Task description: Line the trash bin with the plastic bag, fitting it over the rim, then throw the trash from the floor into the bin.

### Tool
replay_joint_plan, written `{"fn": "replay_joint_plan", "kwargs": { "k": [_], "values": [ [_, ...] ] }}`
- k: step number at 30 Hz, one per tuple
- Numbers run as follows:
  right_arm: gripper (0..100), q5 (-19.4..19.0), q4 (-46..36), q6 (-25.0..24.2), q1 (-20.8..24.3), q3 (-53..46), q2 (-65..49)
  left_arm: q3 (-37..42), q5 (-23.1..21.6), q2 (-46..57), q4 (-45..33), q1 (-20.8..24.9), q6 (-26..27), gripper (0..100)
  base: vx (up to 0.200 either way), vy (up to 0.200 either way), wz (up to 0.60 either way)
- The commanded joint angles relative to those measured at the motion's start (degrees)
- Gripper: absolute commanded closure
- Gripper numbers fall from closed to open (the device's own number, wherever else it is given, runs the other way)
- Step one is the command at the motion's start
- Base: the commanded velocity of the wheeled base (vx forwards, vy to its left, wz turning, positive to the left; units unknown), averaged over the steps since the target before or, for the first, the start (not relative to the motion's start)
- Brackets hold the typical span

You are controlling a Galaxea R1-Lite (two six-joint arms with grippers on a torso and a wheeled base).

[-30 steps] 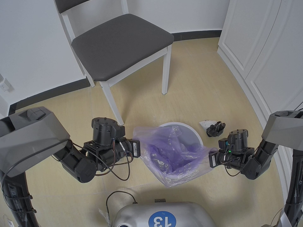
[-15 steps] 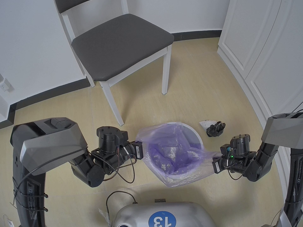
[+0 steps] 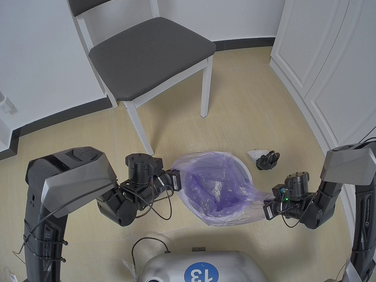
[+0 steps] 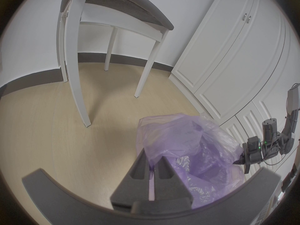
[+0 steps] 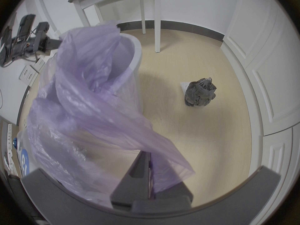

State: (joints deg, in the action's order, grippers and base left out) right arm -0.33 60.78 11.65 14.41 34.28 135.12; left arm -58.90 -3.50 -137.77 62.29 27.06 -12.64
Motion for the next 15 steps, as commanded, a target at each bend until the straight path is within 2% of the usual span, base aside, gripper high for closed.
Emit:
{"fn": "replay_joint_plan", "kwargs": {
  "k": [1,13,14,15],
  "values": [
    [100,0.0,0.2,0.2,0.0,0.3,2.2,-1.3,-0.5,-1.7,0.1,-0.6,0.0,100,0.0,0.0,0.0],
    [100,0.0,8.0,0.1,0.5,0.5,6.8,-4.2,-0.6,-2.2,0.5,-1.6,0.0,100,0.0,0.0,0.0],
    [0,0.0,9.0,0.1,0.5,0.3,7.1,-4.0,-0.6,-2.1,0.6,-1.6,0.0,100,0.0,0.0,0.0],
    [0,0.0,9.0,0.1,0.5,0.3,7.1,-4.0,-0.6,-2.1,0.6,-1.6,0.0,100,0.0,0.0,0.0]
  ]
}}
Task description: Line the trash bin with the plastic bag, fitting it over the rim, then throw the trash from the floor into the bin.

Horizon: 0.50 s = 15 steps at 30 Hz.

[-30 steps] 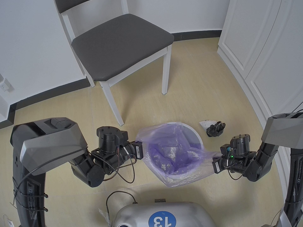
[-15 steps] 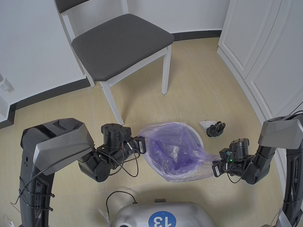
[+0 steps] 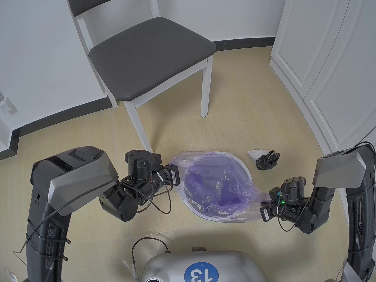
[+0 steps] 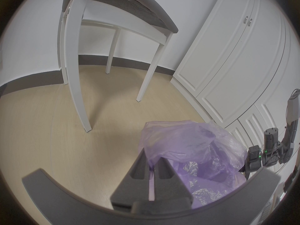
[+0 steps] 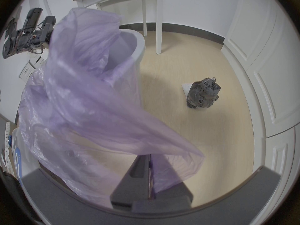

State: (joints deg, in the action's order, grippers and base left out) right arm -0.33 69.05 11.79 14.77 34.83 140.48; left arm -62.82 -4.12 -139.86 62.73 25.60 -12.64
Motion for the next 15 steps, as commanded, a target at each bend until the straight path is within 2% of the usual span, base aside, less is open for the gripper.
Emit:
{"fn": "replay_joint_plan", "kwargs": {
  "k": [1,7,10,12,13,15],
  "values": [
    [0,0.0,0.7,0.1,0.3,-0.6,1.7,0.1,0.1,0.2,0.2,-0.1,-0.1,100,0.0,0.0,0.0],
    [0,-0.9,0.4,-0.7,-1.2,-1.9,-2.6,3.1,0.6,0.5,4.1,0.9,-0.1,100,0.0,0.0,0.0],
    [0,-5.4,-0.7,-0.3,-3.2,-4.9,-7.9,5.0,0.6,0.8,5.7,0.9,-0.1,100,0.0,0.0,0.0],
    [0,-5.4,-0.7,-0.3,-3.2,-4.9,-7.9,5.0,0.6,0.8,5.7,0.9,-0.1,100,0.0,0.0,0.0],
    [0,-9.1,-1.7,0.8,-5.0,-8.3,-13.7,5.9,0.7,0.8,7.5,0.9,-0.5,100,0.0,0.0,0.0],
    [0,-9.6,-2.7,2.7,-5.6,-9.4,-16.6,6.2,0.7,1.1,8.3,0.9,-1.1,100,0.0,0.0,0.0]
  ]
}}
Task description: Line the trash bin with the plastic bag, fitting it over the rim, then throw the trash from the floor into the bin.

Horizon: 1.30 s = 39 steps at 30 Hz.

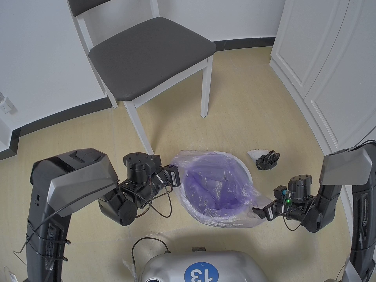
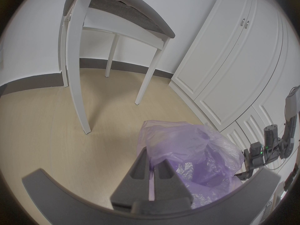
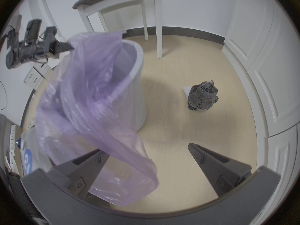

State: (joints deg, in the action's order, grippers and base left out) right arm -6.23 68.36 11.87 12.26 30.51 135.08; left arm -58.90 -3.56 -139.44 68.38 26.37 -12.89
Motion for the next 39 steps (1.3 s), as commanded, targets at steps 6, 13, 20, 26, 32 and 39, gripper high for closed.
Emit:
{"fn": "replay_joint_plan", "kwargs": {
  "k": [6,13,20,26,32,39],
  "values": [
    [0,-10.9,-2.7,0.9,-4.8,-7.3,-21.5,2.4,0.2,0.4,2.7,-0.1,-0.8,100,0.0,0.0,0.0],
    [0,-12.3,-8.2,-4.0,-2.5,-6.6,-31.0,4.7,0.2,0.5,4.6,-0.4,-1.3,100,0.0,0.0,0.0],
    [0,-8.3,-13.6,-4.2,5.8,0.4,-27.5,7.4,0.1,0.7,8.0,0.1,-1.4,0,0.0,0.0,0.0],
    [0,-2.9,-14.0,-7.1,13.0,5.4,-18.7,13.1,0.6,1.2,13.3,0.1,-1.3,0,0.0,0.0,0.0],
    [0,0.9,-14.0,-8.2,15.2,8.6,-11.9,20.9,0.7,1.9,21.6,-0.4,-1.4,0,0.0,0.0,0.0],
    [0,2.5,-13.7,-10.5,15.2,11.9,-8.0,24.1,0.7,6.2,21.6,1.1,-2.4,0,0.0,0.0,0.0]
  ]
}}
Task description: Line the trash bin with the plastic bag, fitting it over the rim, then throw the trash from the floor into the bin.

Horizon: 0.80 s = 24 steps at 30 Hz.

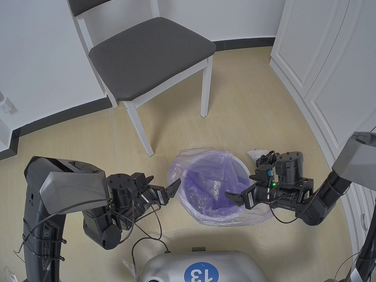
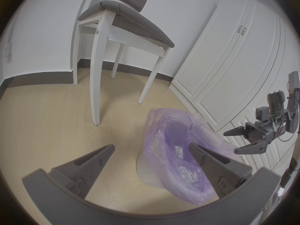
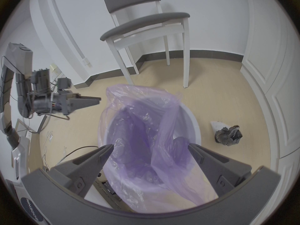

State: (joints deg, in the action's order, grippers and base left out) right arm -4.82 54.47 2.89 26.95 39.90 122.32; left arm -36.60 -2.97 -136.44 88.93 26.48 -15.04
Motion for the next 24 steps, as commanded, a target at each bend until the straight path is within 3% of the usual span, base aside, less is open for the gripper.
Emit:
{"fn": "replay_joint_plan", "kwargs": {
  "k": [1,8,9,24],
  "values": [
    [0,1.6,0.2,-2.4,0.5,3.1,5.0,1.8,0.2,3.8,1.1,1.0,-0.3,0,0.0,0.0,0.0],
    [0,2.1,0.5,-4.4,-0.1,5.2,5.6,3.7,0.2,6.2,1.1,2.4,-0.4,0,0.0,0.0,0.0],
    [100,2.1,0.5,-4.4,-0.1,5.3,5.6,3.8,0.2,6.2,1.1,2.5,-0.5,0,0.0,0.0,0.0],
    [100,2.0,3.5,-4.8,-3.3,5.7,4.8,6.0,2.4,5.9,1.1,3.6,-1.6,0,0.0,0.0,0.0]
  ]
}}
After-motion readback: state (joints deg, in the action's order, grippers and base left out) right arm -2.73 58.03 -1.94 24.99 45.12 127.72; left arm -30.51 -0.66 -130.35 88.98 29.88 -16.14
